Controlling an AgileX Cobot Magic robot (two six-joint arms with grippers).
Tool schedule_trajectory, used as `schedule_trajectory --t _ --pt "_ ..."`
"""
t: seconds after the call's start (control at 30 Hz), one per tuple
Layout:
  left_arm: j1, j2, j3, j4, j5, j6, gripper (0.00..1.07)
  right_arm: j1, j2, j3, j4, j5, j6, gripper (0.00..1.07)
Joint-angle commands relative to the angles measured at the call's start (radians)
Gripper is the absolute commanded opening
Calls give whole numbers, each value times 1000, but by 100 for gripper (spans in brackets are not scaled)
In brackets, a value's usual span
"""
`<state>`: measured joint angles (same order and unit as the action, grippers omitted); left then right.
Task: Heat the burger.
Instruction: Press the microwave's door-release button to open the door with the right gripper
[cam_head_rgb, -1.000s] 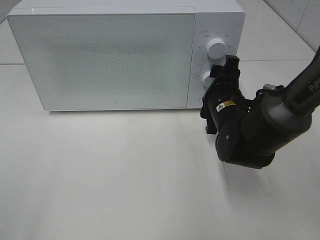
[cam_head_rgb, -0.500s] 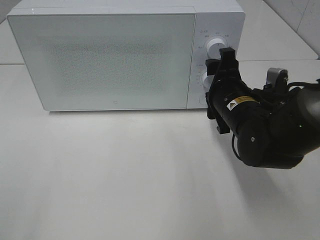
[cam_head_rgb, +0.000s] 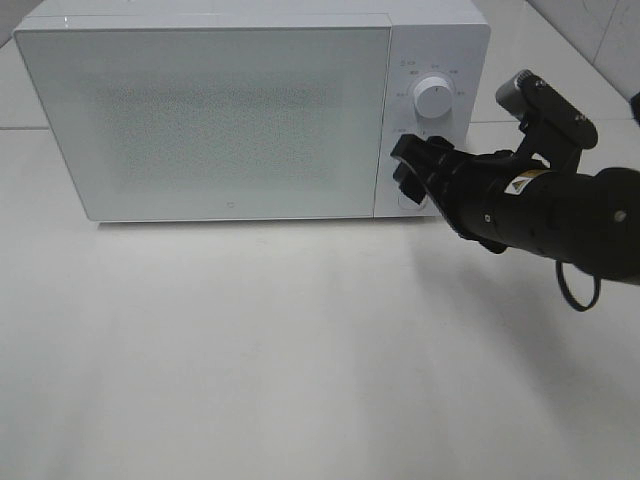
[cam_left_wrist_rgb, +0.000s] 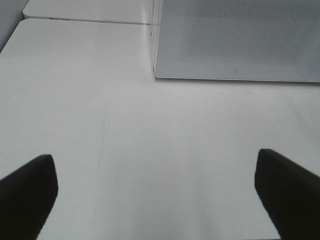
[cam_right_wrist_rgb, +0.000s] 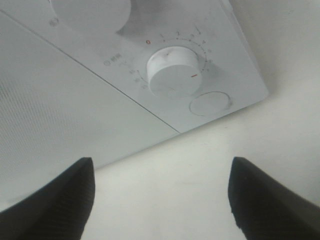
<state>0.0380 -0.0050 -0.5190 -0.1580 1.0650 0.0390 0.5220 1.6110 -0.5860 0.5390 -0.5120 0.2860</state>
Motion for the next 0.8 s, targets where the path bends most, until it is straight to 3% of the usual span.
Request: schedule_trajectory --t 0.03,0.1,0.2,0.27,0.37,0.43,0.63,0.8 --pt "0 -19 4 -6 1 -7 100 -37 -41 -15 -25 137 -186 74" --pt "0 -19 4 -6 1 -7 100 -79 -71 -40 -51 298 -300 74" --pt "0 -19 4 -6 1 -7 100 -90 -84 -48 -67 346 -323 74" --pt "0 -19 4 -6 1 -7 100 -120 -126 -82 -155 506 -348 74" --pt "0 -19 4 -6 1 -7 100 -127 -137 -93 -185 552 -348 74" --pt "0 -19 4 -6 1 -7 100 -137 -182 -130 -300 727 -332 74" --pt "0 -19 4 -6 1 -7 100 -137 -252 -143 -385 860 -299 74" --pt "0 -19 4 -6 1 -7 100 -137 -424 -143 -452 1034 -286 74"
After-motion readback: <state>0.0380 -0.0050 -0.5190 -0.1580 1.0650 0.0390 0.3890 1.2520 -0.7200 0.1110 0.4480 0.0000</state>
